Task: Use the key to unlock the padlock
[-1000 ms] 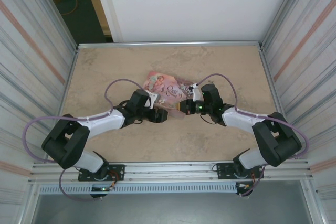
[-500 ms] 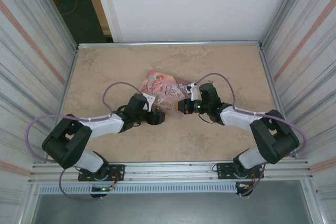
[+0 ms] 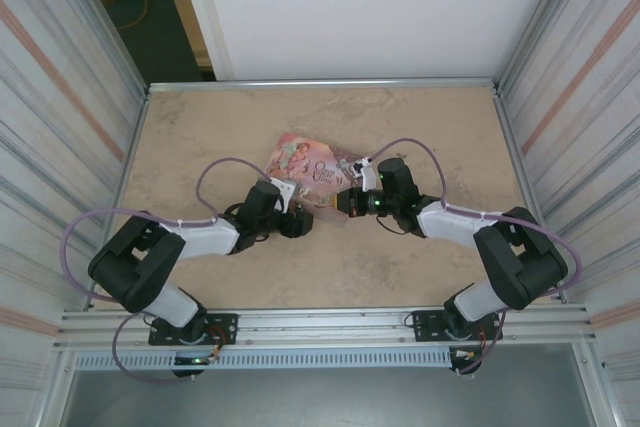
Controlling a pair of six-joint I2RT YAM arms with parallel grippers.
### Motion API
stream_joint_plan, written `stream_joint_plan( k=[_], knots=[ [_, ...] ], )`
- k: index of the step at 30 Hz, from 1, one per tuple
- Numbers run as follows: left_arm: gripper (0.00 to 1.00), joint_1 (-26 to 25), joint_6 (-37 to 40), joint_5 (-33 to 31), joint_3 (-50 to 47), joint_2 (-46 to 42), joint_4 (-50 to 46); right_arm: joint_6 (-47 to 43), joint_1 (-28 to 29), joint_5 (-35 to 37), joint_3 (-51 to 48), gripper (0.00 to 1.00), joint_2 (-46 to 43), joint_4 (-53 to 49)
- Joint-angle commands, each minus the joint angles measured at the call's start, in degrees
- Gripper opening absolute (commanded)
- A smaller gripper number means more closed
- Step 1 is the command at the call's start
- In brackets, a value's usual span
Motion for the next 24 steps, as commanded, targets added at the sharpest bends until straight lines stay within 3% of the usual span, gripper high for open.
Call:
stream_joint_plan(
  k=[1,24],
  knots=[
    [0.66,0.63,1.8,-1.47,0.72,1.23,2.01,-0.54,0.8,2.47,-1.38,0.0,1.63,-7.83],
    [0.55,1.03,1.92,2.04,2.79,4.31,4.86,-1.07,0.79,2.79,-1.3,0.0,1.06,-8.69]
  ],
)
